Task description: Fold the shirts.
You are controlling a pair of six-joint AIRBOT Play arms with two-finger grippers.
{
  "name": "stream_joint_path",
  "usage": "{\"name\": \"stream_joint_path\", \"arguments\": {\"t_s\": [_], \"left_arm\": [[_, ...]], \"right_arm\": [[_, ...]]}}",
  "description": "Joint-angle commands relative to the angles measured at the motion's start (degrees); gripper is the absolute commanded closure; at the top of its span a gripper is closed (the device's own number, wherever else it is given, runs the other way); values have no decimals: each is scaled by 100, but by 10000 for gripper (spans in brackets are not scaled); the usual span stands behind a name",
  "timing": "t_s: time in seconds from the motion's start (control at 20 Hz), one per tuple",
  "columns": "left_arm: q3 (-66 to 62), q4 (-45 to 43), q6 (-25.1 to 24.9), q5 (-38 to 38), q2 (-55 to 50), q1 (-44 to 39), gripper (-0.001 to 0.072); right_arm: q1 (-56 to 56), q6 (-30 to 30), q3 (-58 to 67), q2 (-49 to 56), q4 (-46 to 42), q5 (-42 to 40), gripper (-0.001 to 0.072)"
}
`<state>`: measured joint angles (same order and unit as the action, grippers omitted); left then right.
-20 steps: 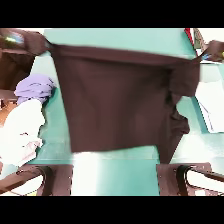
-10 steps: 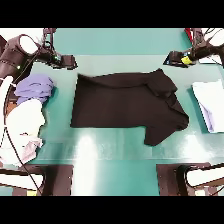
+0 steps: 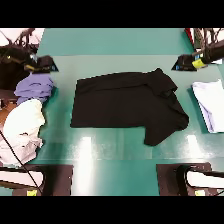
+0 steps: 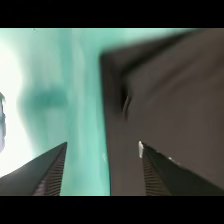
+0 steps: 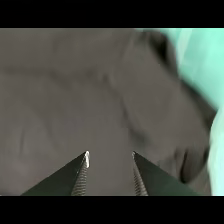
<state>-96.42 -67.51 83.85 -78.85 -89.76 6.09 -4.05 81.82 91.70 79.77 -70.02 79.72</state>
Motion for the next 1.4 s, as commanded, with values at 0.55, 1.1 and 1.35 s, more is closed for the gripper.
{"name": "stream_joint_path", "arguments": {"t_s": [0.55, 1.1, 1.35], "left_arm": [[5217, 1222, -1246, 839, 1668, 306, 165], [5528, 1740, -1309, 1729, 1668, -584, 166], [5294, 1792, -1228, 1751, 1674, -649, 685]], "right_arm": [[-92, -90, -2546, -2129, 588, -470, 396], [-107, -87, -2518, -2124, 734, -387, 396], [-988, -153, -2955, -2129, 684, 179, 396]]}}
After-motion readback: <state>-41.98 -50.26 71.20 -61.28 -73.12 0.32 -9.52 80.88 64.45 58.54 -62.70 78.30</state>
